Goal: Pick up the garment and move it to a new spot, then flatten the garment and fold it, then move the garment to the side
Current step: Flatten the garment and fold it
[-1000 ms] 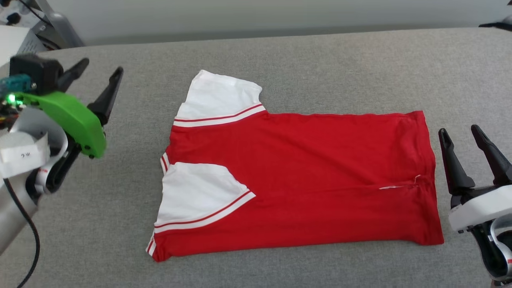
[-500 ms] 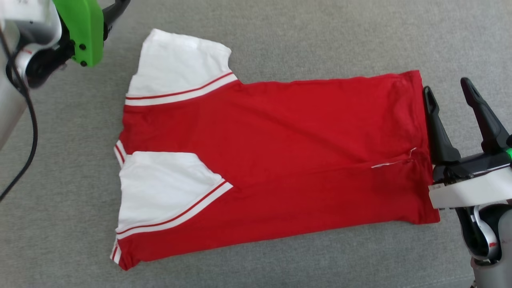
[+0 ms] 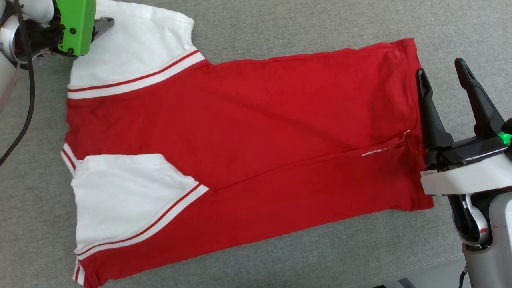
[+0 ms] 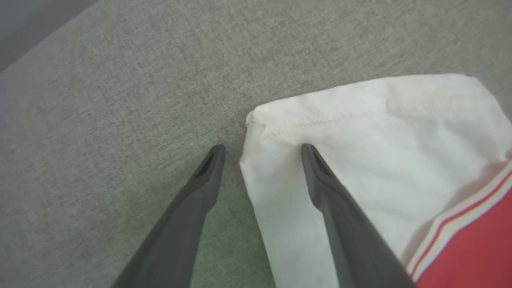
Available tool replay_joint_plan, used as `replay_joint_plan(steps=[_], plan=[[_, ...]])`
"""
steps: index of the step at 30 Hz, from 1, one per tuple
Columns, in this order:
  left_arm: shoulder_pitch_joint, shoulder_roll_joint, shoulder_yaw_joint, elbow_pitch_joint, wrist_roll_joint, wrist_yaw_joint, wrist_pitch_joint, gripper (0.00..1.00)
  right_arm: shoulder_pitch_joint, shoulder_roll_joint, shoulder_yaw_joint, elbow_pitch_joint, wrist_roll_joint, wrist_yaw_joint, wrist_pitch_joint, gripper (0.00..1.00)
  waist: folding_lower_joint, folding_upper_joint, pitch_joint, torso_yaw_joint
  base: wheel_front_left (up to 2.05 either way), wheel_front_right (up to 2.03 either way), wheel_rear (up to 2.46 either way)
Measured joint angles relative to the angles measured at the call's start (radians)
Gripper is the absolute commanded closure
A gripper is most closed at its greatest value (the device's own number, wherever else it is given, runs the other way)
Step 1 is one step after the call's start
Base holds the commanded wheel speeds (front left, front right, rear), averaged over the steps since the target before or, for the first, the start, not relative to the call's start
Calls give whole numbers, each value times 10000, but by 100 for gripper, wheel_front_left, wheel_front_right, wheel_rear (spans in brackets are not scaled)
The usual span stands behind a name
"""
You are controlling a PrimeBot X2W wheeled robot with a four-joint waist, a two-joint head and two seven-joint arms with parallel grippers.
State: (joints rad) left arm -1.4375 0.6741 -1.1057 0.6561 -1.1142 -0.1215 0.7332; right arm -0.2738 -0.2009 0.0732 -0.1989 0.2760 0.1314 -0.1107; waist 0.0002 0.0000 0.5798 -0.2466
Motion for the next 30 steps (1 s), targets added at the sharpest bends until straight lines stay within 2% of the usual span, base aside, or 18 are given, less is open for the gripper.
replay_joint_plan(steps=[6, 7, 8, 14, 19, 25, 30], plan=[[-154, 58, -69, 242, -138, -38, 330, 0, -3, 40, -27, 199, 17, 0, -163, 0, -1, 0, 259, -238, 0, 0, 0], [-172, 69, -132, 236, -138, -48, 337, 57, -3, 40, -59, 222, 17, 0, -171, 0, -1, 0, 257, -236, 0, 0, 0], [-193, 88, -224, 209, -130, -58, 339, 100, -3, 40, -88, 236, 19, 0, -173, 0, 0, 0, 239, -229, 0, 0, 0], [-53, 31, -558, -165, -134, -63, -150, 100, -86, -113, -268, 245, 0, 0, -153, 0, -1, 0, -12, -66, 0, 0, 0], [36, 23, -713, -612, -82, -63, -1179, 100, -596, -773, -443, 67, -82, 0, 545, 0, -1, 0, -364, 170, 0, 0, 0], [483, 121, -924, -1578, -75, -63, -2405, 100, -1440, -2148, -180, 165, 683, 0, 2780, 0, -2, 0, -930, 485, 0, 0, 0], [800, 288, -1133, -2207, 58, -63, -3143, 100, -2192, -3490, 339, 780, 1870, 0, 5432, 0, -2, 0, -1325, 889, 0, 0, 0]])
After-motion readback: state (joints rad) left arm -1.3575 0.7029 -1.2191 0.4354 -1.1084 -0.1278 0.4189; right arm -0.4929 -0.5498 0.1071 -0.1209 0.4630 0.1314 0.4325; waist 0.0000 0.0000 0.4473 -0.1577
